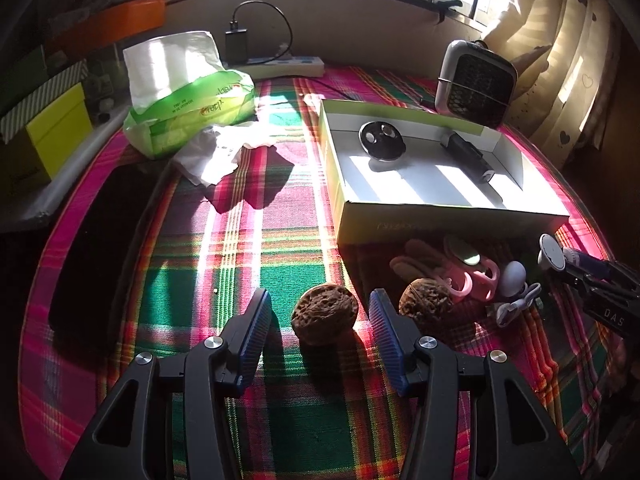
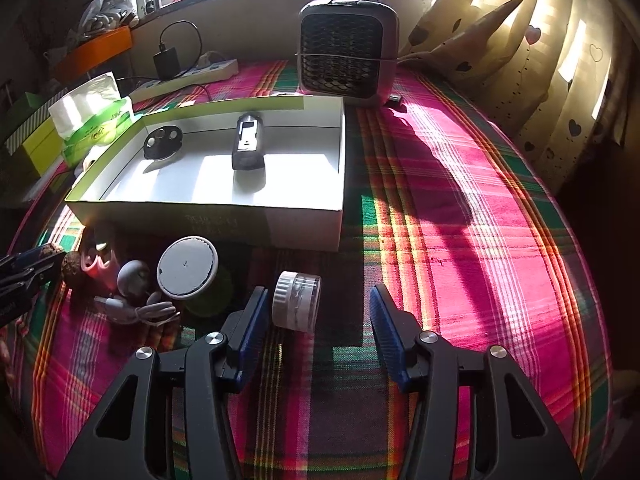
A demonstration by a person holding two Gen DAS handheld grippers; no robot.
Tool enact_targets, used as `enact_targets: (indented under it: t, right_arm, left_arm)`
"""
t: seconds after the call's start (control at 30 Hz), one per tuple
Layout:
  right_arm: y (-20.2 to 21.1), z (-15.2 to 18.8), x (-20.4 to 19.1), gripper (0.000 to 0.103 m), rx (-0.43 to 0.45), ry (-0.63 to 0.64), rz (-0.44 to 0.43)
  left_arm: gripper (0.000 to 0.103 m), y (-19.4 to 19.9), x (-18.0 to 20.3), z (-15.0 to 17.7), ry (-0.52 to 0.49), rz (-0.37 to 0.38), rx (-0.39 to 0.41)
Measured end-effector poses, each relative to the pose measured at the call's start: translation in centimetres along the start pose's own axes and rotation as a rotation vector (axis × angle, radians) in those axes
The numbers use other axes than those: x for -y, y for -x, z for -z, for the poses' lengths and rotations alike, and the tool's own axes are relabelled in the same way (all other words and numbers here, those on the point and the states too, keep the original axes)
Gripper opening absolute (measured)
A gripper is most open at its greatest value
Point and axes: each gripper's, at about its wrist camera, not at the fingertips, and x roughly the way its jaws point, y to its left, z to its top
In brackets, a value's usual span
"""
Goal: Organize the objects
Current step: 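Grasp a walnut with left tool while right tool grasps white small jar, then carry walnut with left tool into white box while right tool carries jar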
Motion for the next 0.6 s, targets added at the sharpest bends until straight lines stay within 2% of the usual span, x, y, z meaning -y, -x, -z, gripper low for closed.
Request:
enact_targets:
  t: [0.07, 0.23, 0.4, 0.6]
  right_arm:
    - [0.05, 0.05, -0.06, 0.043, 0.002, 0.003, -0.003]
    - [0.12, 0.08, -0.18, 0.036, 0.005, 0.008, -0.007]
    - [0.17, 0.09, -0.29, 0.023, 0.007, 0.012, -0.014]
    - [0.19, 0.14, -0.23, 0.020, 0.008, 0.012, -0.016]
  left_arm:
    - [0.048, 0.02, -0.05, -0.01, 0.007, -0.003, 0.001]
    - [0.037, 0.00, -0.14, -0.01, 0.001, -0.024, 0.002]
    - [0.028, 0.02, -0.19, -0.02, -0.004, -0.026, 0.002]
    - [0.028, 0.04, -0.17, 0.01, -0.004, -0.026, 0.002]
